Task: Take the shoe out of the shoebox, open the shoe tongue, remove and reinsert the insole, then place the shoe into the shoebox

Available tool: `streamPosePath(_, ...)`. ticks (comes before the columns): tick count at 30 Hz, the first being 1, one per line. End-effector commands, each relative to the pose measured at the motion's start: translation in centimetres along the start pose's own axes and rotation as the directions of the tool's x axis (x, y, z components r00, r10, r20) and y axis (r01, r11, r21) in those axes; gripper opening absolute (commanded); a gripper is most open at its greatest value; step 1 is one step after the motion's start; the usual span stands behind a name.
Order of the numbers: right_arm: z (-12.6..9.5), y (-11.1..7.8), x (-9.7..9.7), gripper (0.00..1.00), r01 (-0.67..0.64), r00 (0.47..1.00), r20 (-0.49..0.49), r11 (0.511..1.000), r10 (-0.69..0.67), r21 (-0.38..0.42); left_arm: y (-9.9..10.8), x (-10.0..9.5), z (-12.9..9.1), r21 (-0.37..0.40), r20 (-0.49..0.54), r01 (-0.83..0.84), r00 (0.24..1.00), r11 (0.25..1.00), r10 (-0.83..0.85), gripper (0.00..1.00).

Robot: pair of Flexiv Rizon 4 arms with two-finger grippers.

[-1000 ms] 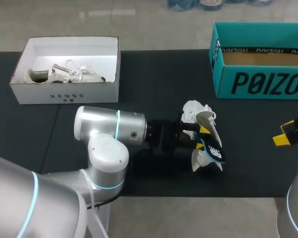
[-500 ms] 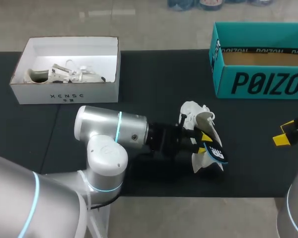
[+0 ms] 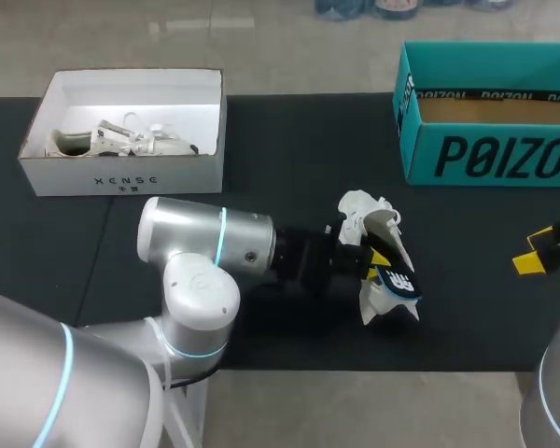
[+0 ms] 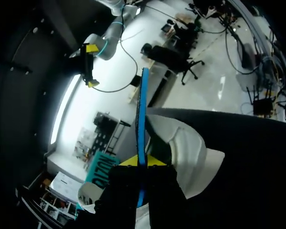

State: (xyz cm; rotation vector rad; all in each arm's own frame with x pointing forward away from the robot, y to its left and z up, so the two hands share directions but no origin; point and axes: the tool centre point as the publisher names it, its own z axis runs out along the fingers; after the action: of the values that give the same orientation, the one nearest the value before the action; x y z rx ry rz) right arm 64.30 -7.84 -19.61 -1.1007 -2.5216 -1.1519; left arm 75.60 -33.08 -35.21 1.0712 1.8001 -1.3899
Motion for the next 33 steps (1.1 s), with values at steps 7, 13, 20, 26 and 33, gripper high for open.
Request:
streamPosePath(7,-0.3,-0.8,0.9,1.0,0.0,0.999,0.037,1.0,0.0,-0.012,2.5,-0.9,1.1,-0.009,0.006,-0.005,1.0,1.0,0.005,0.0)
streamPosePath(13,-0.3,-0.8,0.9,1.0,0.0,0.999,0.037,1.0,0.0,-0.012,-0.2,-2.0,0.3,0.0,0.029,0.008,1.0,1.0,-0.008,0.84)
streamPosePath(20,-0.3,-0.8,0.9,1.0,0.0,0.999,0.037,1.0,0.0,-0.012,-2.7,-1.5,-0.7,0.001,0.021,0.027,0.999,1.0,-0.027,0.36)
streamPosePath(26,-0.3,-0.8,0.9,1.0,0.0,0.999,0.037,1.0,0.0,-0.012,-3.6,-1.1,-1.1,-0.005,0.021,0.035,0.999,0.999,-0.035,0.0)
streamPosePath(33,-0.3,-0.8,0.9,1.0,0.0,0.999,0.037,1.0,0.0,-0.012,-3.2,-0.9,-0.5,0.006,-0.003,0.017,1.0,1.0,-0.017,0.0)
